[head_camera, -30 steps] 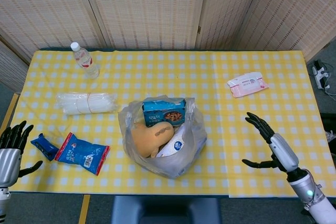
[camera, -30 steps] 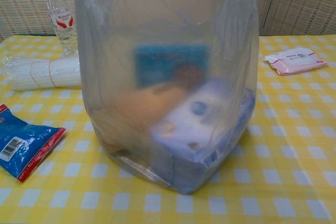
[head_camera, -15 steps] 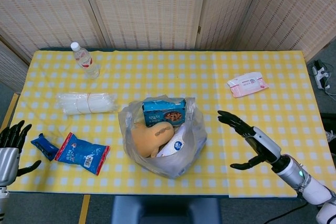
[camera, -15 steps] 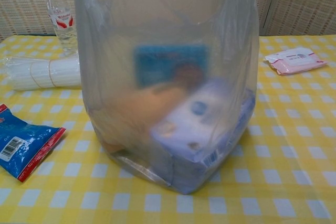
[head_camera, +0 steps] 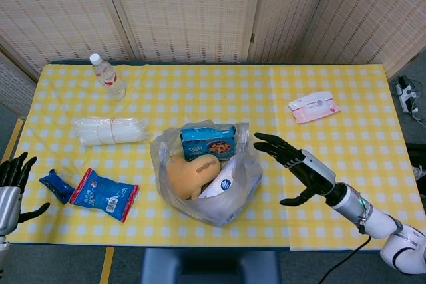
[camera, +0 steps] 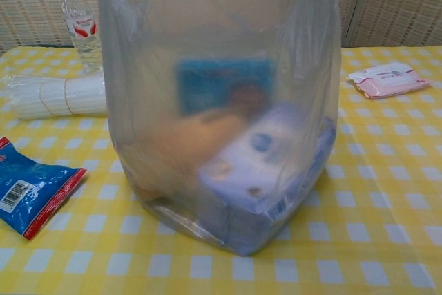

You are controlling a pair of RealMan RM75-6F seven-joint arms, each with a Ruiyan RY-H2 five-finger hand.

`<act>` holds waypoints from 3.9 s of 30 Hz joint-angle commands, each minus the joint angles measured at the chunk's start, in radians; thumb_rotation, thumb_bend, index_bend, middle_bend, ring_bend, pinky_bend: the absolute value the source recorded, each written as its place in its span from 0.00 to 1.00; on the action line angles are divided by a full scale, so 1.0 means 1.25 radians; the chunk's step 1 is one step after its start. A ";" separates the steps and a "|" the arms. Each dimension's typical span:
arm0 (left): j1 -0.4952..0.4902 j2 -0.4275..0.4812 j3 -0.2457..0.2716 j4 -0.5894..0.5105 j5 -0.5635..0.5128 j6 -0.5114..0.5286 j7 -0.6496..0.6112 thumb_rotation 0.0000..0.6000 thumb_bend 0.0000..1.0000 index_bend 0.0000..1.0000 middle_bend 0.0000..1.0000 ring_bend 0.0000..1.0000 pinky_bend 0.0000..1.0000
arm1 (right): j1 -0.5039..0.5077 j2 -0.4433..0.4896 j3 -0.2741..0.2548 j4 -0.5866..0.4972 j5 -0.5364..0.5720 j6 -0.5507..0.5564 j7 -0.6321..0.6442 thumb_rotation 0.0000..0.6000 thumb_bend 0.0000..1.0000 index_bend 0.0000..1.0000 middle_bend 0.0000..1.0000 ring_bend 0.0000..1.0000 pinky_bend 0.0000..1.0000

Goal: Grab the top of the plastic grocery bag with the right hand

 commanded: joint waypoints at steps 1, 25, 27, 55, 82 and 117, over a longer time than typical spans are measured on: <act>0.000 0.001 0.000 -0.001 0.000 0.001 -0.002 1.00 0.15 0.00 0.00 0.00 0.00 | 0.023 -0.020 -0.003 0.016 0.003 -0.013 0.023 1.00 0.19 0.00 0.00 0.06 0.00; 0.010 0.011 0.001 -0.004 0.012 0.022 -0.023 1.00 0.15 0.00 0.00 0.00 0.00 | 0.149 -0.053 -0.022 0.005 0.034 -0.123 0.110 1.00 0.19 0.00 0.00 0.06 0.00; 0.011 0.012 0.001 -0.005 0.014 0.024 -0.024 1.00 0.15 0.00 0.00 0.00 0.00 | 0.160 -0.054 -0.021 -0.001 0.033 -0.130 0.108 1.00 0.19 0.00 0.00 0.06 0.00; 0.024 0.029 0.005 -0.009 0.033 0.050 -0.062 1.00 0.15 0.00 0.00 0.00 0.00 | 0.296 -0.076 0.028 -0.150 0.093 -0.304 -0.128 1.00 0.19 0.00 0.00 0.05 0.00; 0.048 0.053 0.006 -0.010 0.046 0.088 -0.115 1.00 0.15 0.00 0.00 0.00 0.00 | 0.413 -0.217 0.124 -0.051 0.177 -0.407 -0.148 1.00 0.19 0.00 0.00 0.06 0.00; 0.058 0.059 0.004 -0.012 0.050 0.100 -0.125 1.00 0.15 0.00 0.00 0.00 0.00 | 0.390 -0.313 0.269 -0.040 0.375 -0.345 0.050 1.00 0.19 0.52 0.54 0.57 0.51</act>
